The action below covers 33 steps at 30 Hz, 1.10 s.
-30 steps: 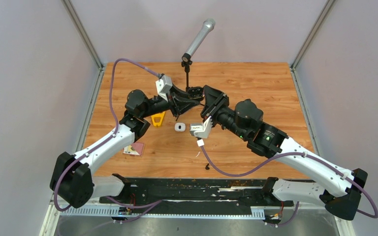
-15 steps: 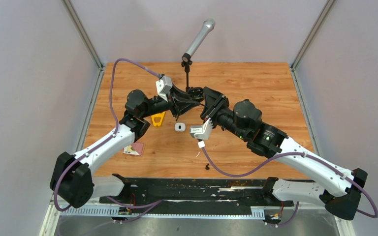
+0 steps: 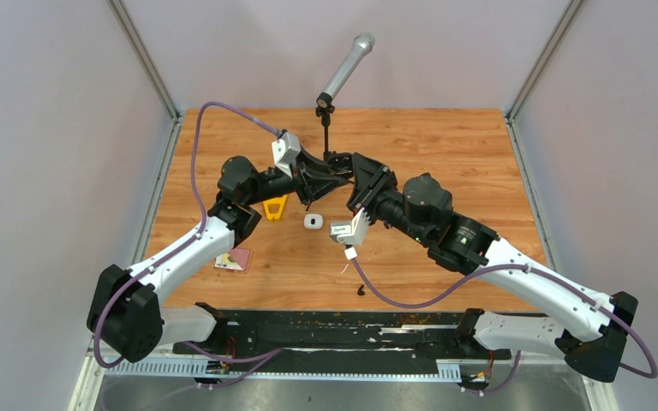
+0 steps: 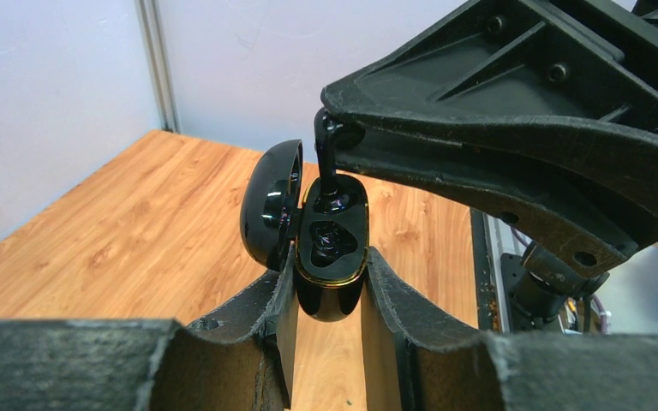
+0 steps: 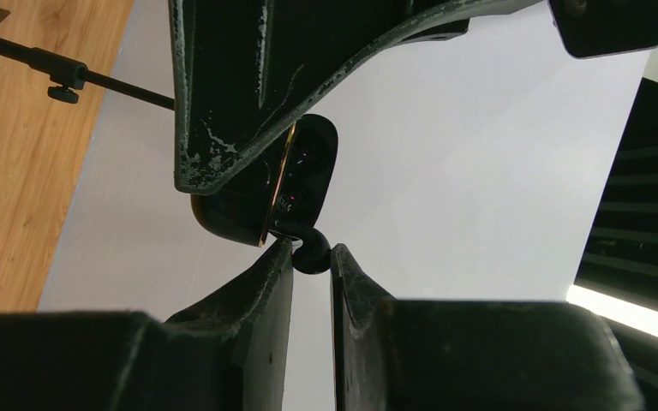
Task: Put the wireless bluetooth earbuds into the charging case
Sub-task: Insert the right earbud into the right side groove of the charging case.
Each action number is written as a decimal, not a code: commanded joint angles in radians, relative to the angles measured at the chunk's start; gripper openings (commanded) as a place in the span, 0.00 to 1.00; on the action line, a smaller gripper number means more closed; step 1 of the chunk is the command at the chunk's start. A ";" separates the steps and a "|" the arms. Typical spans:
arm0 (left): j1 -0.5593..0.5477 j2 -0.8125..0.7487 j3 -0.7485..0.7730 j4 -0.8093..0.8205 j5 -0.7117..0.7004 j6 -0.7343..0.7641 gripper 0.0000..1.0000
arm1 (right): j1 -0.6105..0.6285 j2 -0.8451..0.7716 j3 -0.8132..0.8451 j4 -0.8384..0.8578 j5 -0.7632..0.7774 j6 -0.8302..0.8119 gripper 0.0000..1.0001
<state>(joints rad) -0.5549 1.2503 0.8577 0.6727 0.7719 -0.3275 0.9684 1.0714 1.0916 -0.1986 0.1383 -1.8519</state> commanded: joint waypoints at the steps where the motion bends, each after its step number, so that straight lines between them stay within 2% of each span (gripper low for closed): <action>1: -0.004 -0.016 0.015 0.047 0.009 0.024 0.00 | 0.005 0.004 -0.006 -0.022 0.006 -0.019 0.00; 9: -0.005 -0.021 0.009 0.053 -0.005 0.021 0.00 | 0.005 0.000 0.001 -0.068 0.016 -0.044 0.00; 13: -0.005 -0.020 0.005 0.054 -0.014 0.021 0.00 | 0.006 -0.002 0.013 -0.107 0.016 -0.050 0.07; 19: -0.005 -0.014 0.006 0.059 -0.007 0.021 0.00 | 0.005 -0.007 0.020 -0.137 0.001 -0.059 0.10; 27: -0.005 -0.020 -0.010 0.071 -0.011 0.024 0.00 | 0.004 -0.003 0.031 -0.143 -0.008 -0.064 0.28; 33: -0.005 -0.021 -0.020 0.090 -0.009 0.028 0.00 | 0.006 0.005 0.056 -0.154 0.008 -0.065 0.33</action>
<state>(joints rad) -0.5560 1.2503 0.8383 0.6857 0.7685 -0.3267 0.9684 1.0756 1.0973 -0.3252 0.1402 -1.9102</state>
